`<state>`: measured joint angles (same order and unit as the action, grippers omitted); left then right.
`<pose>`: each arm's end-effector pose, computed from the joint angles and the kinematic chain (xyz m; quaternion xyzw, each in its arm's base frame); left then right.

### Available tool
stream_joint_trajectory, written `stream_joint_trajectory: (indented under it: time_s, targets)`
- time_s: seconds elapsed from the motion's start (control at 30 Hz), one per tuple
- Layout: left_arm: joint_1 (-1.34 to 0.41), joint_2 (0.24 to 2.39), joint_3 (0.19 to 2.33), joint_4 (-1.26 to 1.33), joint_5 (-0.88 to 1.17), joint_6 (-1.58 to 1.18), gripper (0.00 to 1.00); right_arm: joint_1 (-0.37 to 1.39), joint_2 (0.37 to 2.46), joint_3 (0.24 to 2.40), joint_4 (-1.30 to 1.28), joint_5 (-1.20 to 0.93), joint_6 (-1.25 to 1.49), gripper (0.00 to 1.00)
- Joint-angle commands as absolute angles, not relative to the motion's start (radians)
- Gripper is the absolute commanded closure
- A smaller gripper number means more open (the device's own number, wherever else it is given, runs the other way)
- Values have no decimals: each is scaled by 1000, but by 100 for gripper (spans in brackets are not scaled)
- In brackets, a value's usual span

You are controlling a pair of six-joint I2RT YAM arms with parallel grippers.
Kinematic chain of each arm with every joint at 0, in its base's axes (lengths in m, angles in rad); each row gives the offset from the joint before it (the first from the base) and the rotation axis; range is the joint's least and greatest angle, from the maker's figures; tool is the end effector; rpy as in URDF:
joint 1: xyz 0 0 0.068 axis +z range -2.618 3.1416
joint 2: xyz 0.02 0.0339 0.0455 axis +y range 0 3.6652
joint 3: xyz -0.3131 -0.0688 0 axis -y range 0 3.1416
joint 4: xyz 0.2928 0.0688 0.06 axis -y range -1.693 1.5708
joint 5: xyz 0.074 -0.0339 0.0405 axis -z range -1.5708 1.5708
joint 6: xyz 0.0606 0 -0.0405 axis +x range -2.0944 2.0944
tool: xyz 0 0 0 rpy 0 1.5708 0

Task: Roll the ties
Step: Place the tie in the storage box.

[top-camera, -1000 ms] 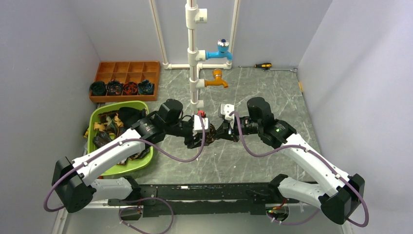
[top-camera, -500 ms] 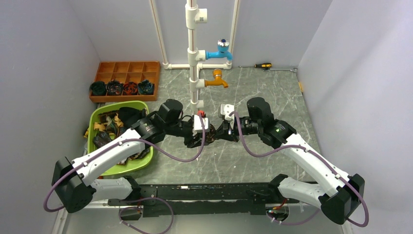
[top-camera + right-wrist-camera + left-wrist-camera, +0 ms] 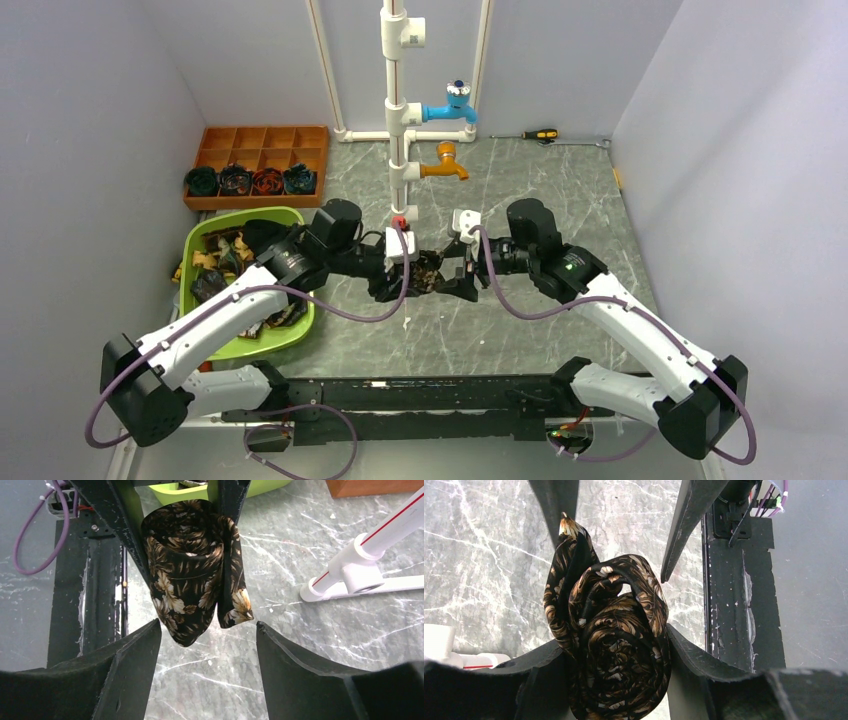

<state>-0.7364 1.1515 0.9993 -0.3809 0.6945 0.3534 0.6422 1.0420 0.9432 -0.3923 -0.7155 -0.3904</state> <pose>0.1924 -0.2268 0.3531 0.5676 0.6108 -0.3789 0.4015 0.1883 0.1905 0.3582 -0.5532 0.6099 0.3584 0.4399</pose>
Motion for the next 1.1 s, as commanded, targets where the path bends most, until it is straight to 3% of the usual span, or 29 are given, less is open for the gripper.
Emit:
stream_joint_trajectory:
  time_s: [0.0, 0.1, 0.23, 0.37, 0.47, 0.53, 0.7, 0.87, 0.9, 0.93, 1.0, 1.07]
  targets:
    - [-739, 1127, 1018, -348, 736, 374, 100, 643, 1050, 972, -330, -721, -377, 25]
    - [-749, 1140, 1032, -367, 743, 406, 100, 643, 1060, 981, -324, -719, -370, 15]
    - [-756, 1160, 1040, -370, 753, 412, 100, 643, 1058, 983, -300, -749, -367, 17]
    - [-757, 1181, 1055, -366, 758, 404, 100, 643, 1050, 980, -300, -804, -389, 29]
    - [-756, 1189, 1063, -362, 768, 394, 100, 645, 1054, 982, -330, -829, -423, 49]
    - [-755, 1189, 1064, -358, 769, 389, 100, 645, 1062, 986, -355, -832, -440, 56]
    - [-754, 1187, 1057, -351, 780, 392, 100, 644, 1092, 1001, -407, -821, -480, 98]
    - [-754, 1196, 1056, -356, 753, 410, 100, 643, 1089, 980, -416, -790, -508, 100]
    - [-753, 1198, 1058, -358, 750, 413, 98, 645, 1082, 972, -404, -779, -505, 100]
    - [-754, 1197, 1058, -360, 748, 414, 88, 644, 1074, 962, -388, -769, -503, 100]
    - [-753, 1188, 1048, -351, 739, 409, 58, 643, 1052, 938, -352, -754, -501, 100]
    - [-754, 1168, 1029, -328, 718, 405, 38, 643, 1033, 918, -334, -751, -506, 100]
